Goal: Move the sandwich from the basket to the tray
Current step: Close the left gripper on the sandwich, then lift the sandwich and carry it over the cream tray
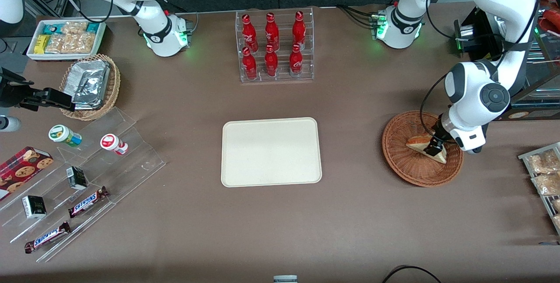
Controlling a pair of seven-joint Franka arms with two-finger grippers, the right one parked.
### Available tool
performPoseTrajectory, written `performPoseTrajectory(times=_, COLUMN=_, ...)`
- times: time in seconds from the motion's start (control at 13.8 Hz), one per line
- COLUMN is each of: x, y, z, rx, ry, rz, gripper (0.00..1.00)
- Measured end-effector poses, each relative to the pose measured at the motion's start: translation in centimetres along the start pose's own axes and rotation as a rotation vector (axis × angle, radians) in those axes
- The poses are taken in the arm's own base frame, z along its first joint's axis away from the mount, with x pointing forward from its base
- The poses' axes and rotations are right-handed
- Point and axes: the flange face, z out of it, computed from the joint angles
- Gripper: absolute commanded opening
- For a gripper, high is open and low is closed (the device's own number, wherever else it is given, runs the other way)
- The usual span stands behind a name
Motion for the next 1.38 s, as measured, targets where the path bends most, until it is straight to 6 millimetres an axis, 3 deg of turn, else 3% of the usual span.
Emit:
performPoseTrajectory(times=0.07, x=0.0, y=0.0, z=0.0, rx=0.001, ry=0.000, rz=0.000, gripper=0.81)
performPoseTrajectory(times=0.15, x=0.0, y=0.0, z=0.1, rx=0.001, ry=0.000, rz=0.000, gripper=0.37)
performPoseTrajectory(times=0.22, x=0.0, y=0.0, z=0.0, rx=0.000, ry=0.000, rz=0.000, gripper=0.03)
performPoseTrajectory(times=0.8, x=0.0, y=0.2, z=-0.2, rx=-0.012, ry=0.006, rz=0.001, gripper=0.00)
performPoseTrajectory(times=1.02, x=-0.4, y=1.2, z=-1.7, rx=-0.015, ry=0.008, rz=0.024, gripper=0.00)
performPoseTrajectory(times=1.16, x=-1.1, y=2.4, z=-4.6, rx=0.036, ry=-0.008, rz=0.084, gripper=0.00)
performPoseTrajectory(times=1.38, x=-2.6, y=4.6, z=-12.5, rx=0.081, ry=-0.026, rz=0.232, gripper=0.00)
